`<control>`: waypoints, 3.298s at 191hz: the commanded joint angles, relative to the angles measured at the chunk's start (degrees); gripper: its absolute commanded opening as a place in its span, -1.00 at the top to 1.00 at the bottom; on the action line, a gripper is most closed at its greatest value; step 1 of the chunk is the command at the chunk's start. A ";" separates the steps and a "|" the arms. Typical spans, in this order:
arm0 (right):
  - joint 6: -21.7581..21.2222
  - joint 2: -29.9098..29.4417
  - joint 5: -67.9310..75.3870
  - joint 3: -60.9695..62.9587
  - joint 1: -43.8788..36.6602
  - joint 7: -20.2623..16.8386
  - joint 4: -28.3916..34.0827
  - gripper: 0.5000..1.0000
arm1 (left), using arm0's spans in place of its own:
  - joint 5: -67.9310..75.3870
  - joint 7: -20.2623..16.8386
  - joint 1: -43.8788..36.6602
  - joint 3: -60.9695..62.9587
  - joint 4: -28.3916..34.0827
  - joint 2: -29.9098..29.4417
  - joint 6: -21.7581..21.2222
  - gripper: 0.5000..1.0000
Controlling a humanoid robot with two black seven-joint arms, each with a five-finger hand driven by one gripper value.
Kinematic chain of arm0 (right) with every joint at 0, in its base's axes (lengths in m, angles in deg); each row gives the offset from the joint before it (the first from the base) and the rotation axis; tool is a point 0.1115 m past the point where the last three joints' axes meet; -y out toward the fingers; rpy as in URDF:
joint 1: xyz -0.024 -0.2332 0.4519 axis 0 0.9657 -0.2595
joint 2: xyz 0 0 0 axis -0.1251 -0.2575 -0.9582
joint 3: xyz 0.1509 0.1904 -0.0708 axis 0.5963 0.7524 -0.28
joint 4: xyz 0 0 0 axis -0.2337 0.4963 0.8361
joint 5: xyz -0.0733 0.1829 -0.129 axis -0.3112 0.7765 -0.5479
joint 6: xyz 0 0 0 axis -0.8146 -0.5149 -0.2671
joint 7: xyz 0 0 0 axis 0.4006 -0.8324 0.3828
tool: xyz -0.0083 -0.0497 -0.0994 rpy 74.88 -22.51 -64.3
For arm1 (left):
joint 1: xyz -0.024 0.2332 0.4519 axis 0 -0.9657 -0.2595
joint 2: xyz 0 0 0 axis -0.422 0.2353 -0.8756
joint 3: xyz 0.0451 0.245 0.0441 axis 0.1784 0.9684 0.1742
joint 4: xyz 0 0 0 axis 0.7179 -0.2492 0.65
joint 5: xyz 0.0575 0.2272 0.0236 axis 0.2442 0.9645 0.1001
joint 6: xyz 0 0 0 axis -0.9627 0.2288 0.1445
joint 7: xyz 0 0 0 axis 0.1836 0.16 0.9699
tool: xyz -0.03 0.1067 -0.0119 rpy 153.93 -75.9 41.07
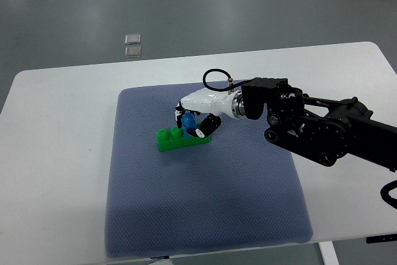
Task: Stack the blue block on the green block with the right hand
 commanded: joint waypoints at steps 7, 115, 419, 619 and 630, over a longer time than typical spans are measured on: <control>0.00 -0.07 -0.18 0.00 0.13 -0.01 -0.04 0.78 | 0.00 0.01 0.02 0.00 0.00 0.00 0.00 -1.00; 0.00 -0.16 -0.09 0.09 0.39 -0.01 -0.04 0.70 | 0.00 0.01 0.02 0.00 0.00 0.00 0.00 -1.00; 11.51 5.55 28.19 17.49 -5.94 0.08 -5.40 -0.65 | 0.00 -0.08 0.02 0.00 0.00 0.00 0.00 -1.00; 18.20 -8.07 90.52 36.56 10.67 9.84 -18.50 -0.65 | 0.00 0.01 -0.07 0.00 0.00 0.00 0.00 -1.00; 18.37 -8.77 90.52 36.65 10.85 11.68 -19.64 -0.65 | 0.00 0.01 0.02 0.00 0.00 0.00 0.00 -1.00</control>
